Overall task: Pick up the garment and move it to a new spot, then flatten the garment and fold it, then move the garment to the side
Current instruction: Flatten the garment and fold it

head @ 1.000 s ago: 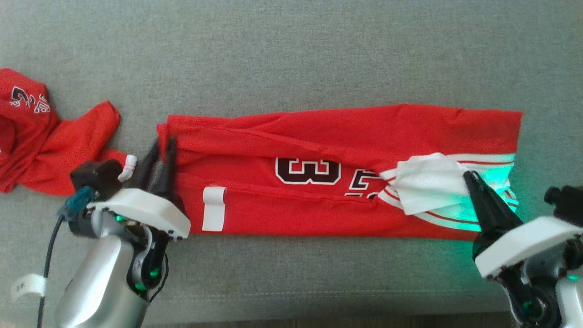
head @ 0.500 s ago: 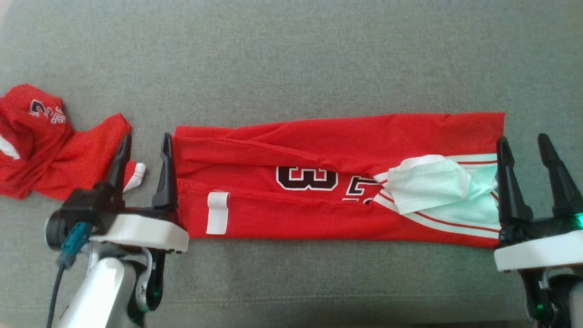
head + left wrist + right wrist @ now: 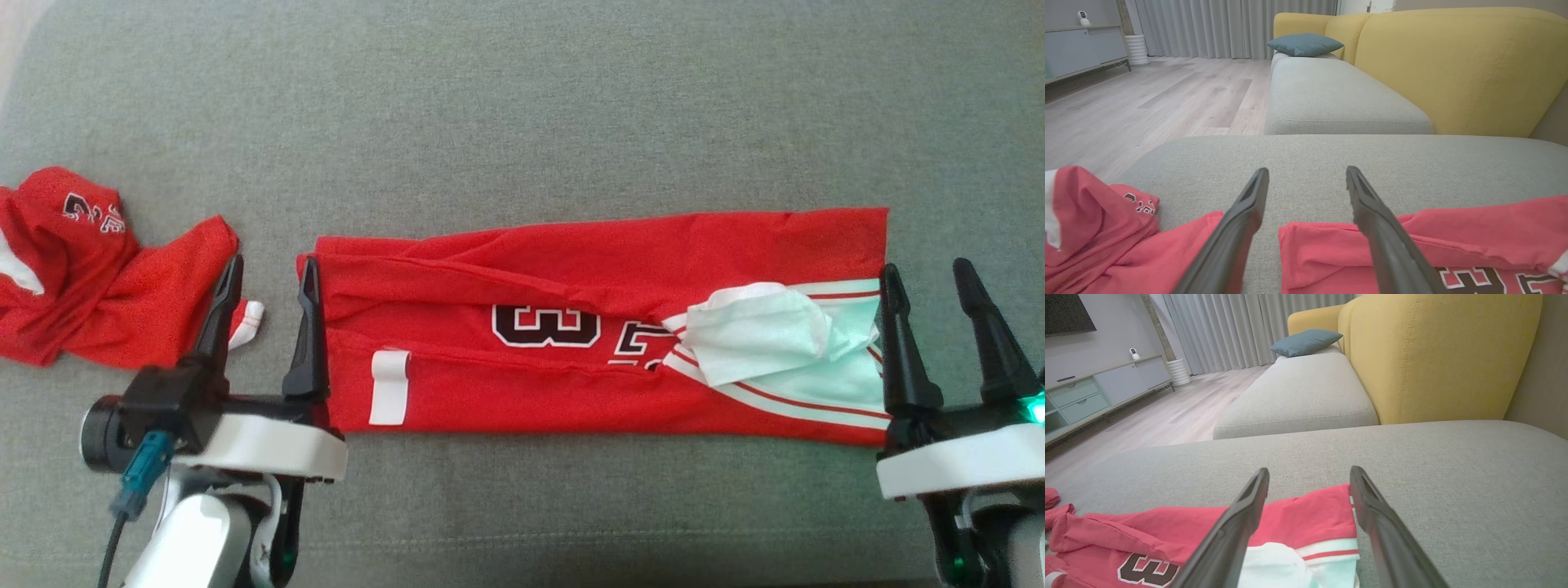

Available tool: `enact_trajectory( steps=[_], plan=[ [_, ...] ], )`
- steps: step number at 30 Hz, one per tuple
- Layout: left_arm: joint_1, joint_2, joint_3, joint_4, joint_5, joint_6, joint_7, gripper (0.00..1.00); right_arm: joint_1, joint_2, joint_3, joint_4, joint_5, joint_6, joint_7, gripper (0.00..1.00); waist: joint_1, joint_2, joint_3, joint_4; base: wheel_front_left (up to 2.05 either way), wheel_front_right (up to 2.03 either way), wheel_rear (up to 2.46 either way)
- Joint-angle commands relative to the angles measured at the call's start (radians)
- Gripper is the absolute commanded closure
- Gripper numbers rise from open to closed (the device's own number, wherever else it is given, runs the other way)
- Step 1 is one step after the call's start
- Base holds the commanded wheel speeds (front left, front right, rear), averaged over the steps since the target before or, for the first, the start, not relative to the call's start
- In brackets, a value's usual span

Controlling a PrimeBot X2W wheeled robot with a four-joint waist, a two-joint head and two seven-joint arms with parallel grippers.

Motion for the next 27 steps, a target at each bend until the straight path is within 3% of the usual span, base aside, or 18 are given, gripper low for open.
enact_trajectory(
  steps=[1,17,27],
  plan=[
    [-0.026,0.027,0.036,-0.039,0.006,0.005,0.0,0.0,-0.009,-0.004,0.018,-0.031,-0.009,0.007,0.005,0.0,0.0001,-0.0001,0.002,0.0,0.0,0.0,0.0],
    [-0.118,0.005,0.02,-0.041,0.02,-0.009,-0.026,0.0,-0.039,-0.063,-0.046,0.157,0.043,0.007,0.118,0.0,0.0001,-0.0001,0.122,0.044,0.0,0.0,0.0],
    [-0.164,-0.021,0.017,-0.001,0.02,-0.033,-0.047,0.0,-0.069,-0.094,0.002,0.231,0.149,0.007,0.305,0.0,0.0001,-0.0001,0.168,0.063,0.0,0.0,0.0]
  ],
)
